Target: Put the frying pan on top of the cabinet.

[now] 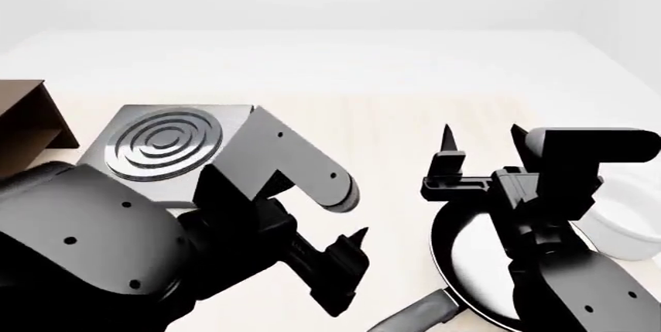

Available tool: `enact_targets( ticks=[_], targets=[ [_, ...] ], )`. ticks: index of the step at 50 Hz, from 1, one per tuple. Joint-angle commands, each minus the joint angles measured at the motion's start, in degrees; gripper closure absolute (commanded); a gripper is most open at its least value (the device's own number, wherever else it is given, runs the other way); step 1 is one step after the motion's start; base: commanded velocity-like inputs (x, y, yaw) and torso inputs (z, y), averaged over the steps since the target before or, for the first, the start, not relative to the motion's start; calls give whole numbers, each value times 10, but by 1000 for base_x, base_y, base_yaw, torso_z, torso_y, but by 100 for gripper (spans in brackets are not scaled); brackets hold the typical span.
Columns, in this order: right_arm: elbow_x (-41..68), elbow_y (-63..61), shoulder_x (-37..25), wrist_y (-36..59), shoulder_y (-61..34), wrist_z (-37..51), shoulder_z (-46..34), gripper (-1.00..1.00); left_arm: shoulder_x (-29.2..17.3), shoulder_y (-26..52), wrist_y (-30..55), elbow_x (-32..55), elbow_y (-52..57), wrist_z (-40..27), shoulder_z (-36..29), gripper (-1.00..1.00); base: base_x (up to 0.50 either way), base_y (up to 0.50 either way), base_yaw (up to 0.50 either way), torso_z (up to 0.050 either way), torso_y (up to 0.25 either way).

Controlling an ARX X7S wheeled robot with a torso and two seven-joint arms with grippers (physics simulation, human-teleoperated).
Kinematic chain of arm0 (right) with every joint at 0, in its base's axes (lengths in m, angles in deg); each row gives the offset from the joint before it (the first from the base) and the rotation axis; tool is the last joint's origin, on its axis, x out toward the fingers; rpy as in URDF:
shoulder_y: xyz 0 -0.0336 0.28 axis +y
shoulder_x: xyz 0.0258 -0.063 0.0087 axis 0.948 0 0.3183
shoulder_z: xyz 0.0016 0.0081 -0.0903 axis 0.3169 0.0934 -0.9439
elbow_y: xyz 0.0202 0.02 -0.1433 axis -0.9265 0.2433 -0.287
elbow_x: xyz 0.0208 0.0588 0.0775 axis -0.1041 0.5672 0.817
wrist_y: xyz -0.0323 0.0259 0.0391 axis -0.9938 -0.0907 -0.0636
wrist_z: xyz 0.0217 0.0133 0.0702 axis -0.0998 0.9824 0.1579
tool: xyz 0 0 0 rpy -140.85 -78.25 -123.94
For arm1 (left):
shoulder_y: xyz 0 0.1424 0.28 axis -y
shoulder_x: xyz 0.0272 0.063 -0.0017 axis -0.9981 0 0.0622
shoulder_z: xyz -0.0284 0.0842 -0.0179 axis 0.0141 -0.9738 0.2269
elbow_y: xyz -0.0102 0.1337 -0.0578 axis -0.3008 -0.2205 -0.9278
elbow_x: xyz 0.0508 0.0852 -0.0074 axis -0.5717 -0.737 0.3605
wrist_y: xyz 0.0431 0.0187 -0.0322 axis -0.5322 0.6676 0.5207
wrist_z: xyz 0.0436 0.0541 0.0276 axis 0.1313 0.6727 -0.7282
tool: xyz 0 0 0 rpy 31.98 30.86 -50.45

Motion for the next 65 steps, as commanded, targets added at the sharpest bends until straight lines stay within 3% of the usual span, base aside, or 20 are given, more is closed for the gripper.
enact_targets(
  ticks=[1,25,49,65],
  targets=[
    [3,2,-2,-2,-1,2,-2,-100,9,41,-6,126,-26,-47,-43,-100,0,0,0,0,0],
    [8,4,-6,-10,5,7,-6,-100,71,-17,42,0,-74,37,-48,-100,0,0,0,0,0],
    [15,6,-7,-18,10,12,-14,-100,117,-90,87,-200,-92,172,-72,-100,0,0,0,0,0],
    [19,7,-9,-24,13,14,-15,-100,131,-100,78,-256,-99,230,-106,-100,0,0,0,0,0]
  ],
)
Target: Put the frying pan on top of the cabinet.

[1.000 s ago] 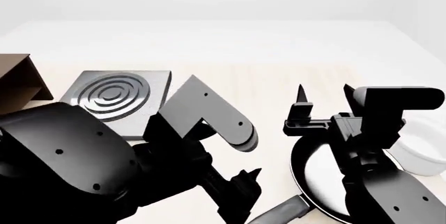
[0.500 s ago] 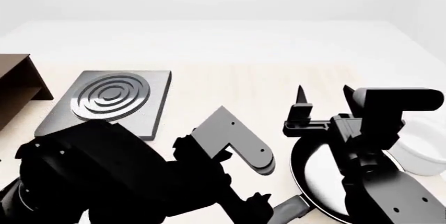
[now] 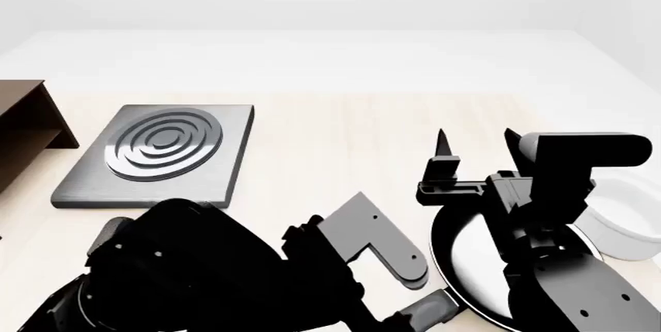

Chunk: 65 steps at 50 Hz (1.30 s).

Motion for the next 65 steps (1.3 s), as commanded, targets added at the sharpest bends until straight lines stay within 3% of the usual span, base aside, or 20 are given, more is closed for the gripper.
enact_targets(
  ticks=[1,65],
  targets=[
    [3,1,-1,-4,2,2,-2,-100,11,-12,-3,-42,-1,40,-23,-100,0,0,0,0,0],
    [23,-3,-13,-16,12,18,-2,-100,11,-76,-71,-164,-48,146,-131,-100,0,0,0,0,0]
  ],
)
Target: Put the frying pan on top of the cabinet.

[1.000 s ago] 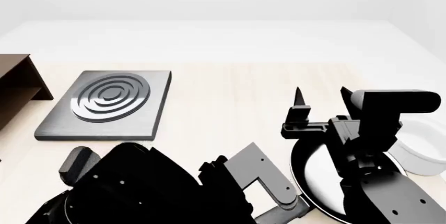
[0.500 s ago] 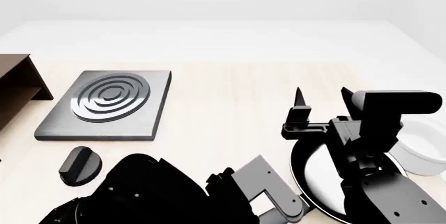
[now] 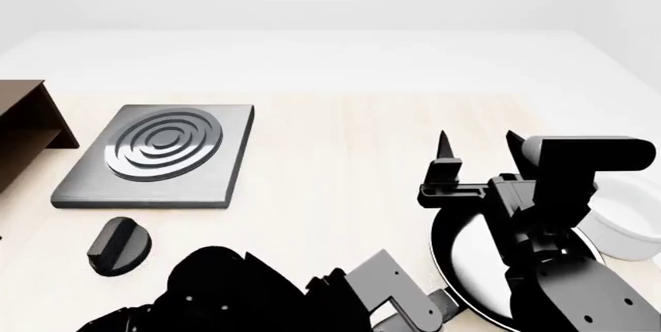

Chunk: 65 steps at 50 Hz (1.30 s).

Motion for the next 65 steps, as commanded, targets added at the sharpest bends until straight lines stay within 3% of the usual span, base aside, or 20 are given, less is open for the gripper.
enact_targets(
  ticks=[1,37,38,65],
  targets=[
    [3,-1,-1,-2,2,3,-1,-100,-3,-9,-7,-16,-17,7,-18,-100,0,0,0,0,0],
    [13,1,-5,-8,2,11,-4,-100,-6,-13,-15,-18,-45,11,-47,-100,0,0,0,0,0],
    [13,0,-6,-8,2,11,-4,-100,-7,-13,-15,-20,-43,5,-48,100,0,0,0,0,0],
    [20,2,-10,-9,-2,18,-8,-100,-19,-2,-23,-14,-29,-5,-53,100,0,0,0,0,0]
  ],
)
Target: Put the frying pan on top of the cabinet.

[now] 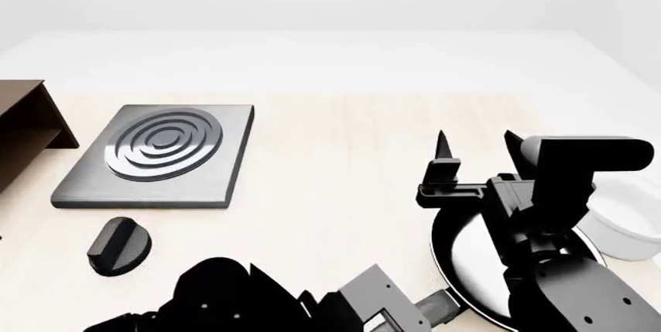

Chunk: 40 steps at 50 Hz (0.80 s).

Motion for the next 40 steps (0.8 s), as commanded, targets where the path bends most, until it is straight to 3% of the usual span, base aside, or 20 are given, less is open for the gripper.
enact_targets(
  ticks=[1,21,40],
  targets=[
    [5,-2,-2,2,-3,4,1,-100,-11,9,0,5,11,-8,1,100,0,0,0,0,0],
    [8,0,-4,0,-7,11,-4,-100,-97,27,-27,47,73,-20,65,100,0,0,0,0,0],
    [13,-2,-8,0,-7,16,-4,-100,-200,-20,-93,60,102,-17,138,100,0,0,0,0,2]
  ],
)
